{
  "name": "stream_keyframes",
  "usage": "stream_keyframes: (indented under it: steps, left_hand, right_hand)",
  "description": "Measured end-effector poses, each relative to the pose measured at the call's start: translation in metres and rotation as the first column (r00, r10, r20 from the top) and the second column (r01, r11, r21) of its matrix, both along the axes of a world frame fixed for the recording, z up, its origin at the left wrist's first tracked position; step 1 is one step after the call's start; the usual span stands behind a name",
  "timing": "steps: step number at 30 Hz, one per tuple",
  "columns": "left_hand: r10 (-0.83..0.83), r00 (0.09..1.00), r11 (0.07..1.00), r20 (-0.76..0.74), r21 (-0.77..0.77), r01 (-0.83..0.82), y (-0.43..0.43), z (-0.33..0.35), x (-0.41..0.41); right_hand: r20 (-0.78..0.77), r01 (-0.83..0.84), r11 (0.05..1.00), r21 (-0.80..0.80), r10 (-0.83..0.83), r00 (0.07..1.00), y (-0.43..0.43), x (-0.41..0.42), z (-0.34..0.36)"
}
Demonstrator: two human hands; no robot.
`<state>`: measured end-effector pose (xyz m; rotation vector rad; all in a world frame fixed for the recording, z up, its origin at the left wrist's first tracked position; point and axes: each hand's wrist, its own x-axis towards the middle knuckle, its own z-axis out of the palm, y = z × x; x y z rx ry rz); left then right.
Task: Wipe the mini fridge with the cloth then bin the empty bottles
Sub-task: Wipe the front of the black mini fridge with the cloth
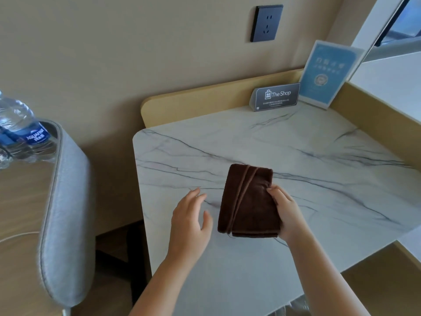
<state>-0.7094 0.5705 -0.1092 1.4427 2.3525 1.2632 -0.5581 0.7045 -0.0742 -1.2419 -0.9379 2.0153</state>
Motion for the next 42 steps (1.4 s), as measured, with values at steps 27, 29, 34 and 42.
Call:
stream_keyframes:
  steps: [27,29,34,42]
  left_hand:
    - [-0.083,0.996,0.996,-0.022,-0.037,0.083,0.027,-0.013,-0.009]
    - [-0.083,0.996,0.996,-0.018,-0.036,0.082,0.026,-0.014,-0.008]
    - [-0.085,0.996,0.996,-0.036,-0.04,0.083,0.021,-0.011,-0.002]
    - [-0.011,0.997,0.999,-0.073,-0.035,0.008,-0.01,0.001,0.021]
  right_hand:
    - [0.849,-0.445,0.857,0.259,0.018,0.529,0.01,-0.025,-0.016]
    - [0.805,-0.411,0.864,0.292,0.009,0.593,0.01,-0.022,-0.017]
    - [0.674,-0.328,0.865,0.38,-0.016,0.739,0.006,-0.015,-0.02]
    - [0.481,-0.238,0.862,0.448,-0.009,0.877,-0.013,0.006,-0.016]
